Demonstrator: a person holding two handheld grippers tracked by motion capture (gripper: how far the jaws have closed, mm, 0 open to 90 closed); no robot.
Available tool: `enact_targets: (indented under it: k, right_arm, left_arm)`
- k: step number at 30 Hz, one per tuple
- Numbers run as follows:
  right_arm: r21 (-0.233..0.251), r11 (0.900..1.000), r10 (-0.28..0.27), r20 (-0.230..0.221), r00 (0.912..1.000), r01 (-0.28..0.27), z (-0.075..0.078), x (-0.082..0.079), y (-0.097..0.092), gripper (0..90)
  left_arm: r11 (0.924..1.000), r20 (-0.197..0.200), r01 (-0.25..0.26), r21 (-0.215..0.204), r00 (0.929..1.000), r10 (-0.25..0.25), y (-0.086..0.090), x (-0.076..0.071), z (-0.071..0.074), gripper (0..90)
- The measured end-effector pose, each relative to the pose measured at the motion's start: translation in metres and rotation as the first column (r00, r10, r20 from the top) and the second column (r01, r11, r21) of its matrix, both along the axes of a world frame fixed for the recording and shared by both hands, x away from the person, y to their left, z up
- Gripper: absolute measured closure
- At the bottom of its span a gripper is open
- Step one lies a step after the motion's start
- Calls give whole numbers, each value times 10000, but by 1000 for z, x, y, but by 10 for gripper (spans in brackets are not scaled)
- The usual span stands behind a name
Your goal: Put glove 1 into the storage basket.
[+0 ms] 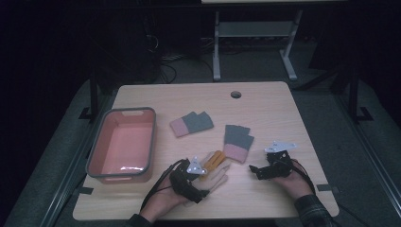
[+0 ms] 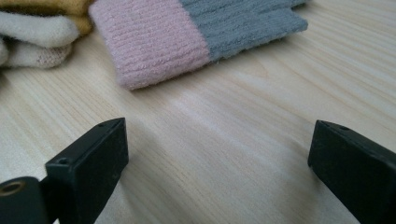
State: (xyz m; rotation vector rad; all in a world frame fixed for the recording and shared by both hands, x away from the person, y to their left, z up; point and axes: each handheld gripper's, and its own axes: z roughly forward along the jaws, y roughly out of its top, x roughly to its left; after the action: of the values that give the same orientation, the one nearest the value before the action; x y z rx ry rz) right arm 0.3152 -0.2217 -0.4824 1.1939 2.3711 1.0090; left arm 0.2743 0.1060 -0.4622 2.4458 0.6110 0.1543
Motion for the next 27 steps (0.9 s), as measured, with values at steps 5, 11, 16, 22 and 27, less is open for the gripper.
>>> enact_targets:
  k: [5,11,16,22,27]
  right_arm:
    - [2,10000,-4,-1,10000,4,0,0,0,46]
    - [-16,10000,16,25,10000,-16,0,0,0,46]
    - [-17,10000,18,27,10000,-18,0,0,0,46]
    - [-18,10000,17,26,10000,-17,0,0,0,45]
    - [-1,10000,-6,-11,10000,6,0,0,0,45]
  left_arm:
    - [10000,103,39,34,9999,-39,1,-1,0,167]
    - [9992,100,389,67,9992,-389,2,-3,4,364]
    - [9980,-40,628,57,9980,-628,2,-2,7,503]
    - [9960,-264,888,16,9957,-887,1,-1,8,630]
    - [9962,-536,790,-367,9953,-809,5,1,8,649]
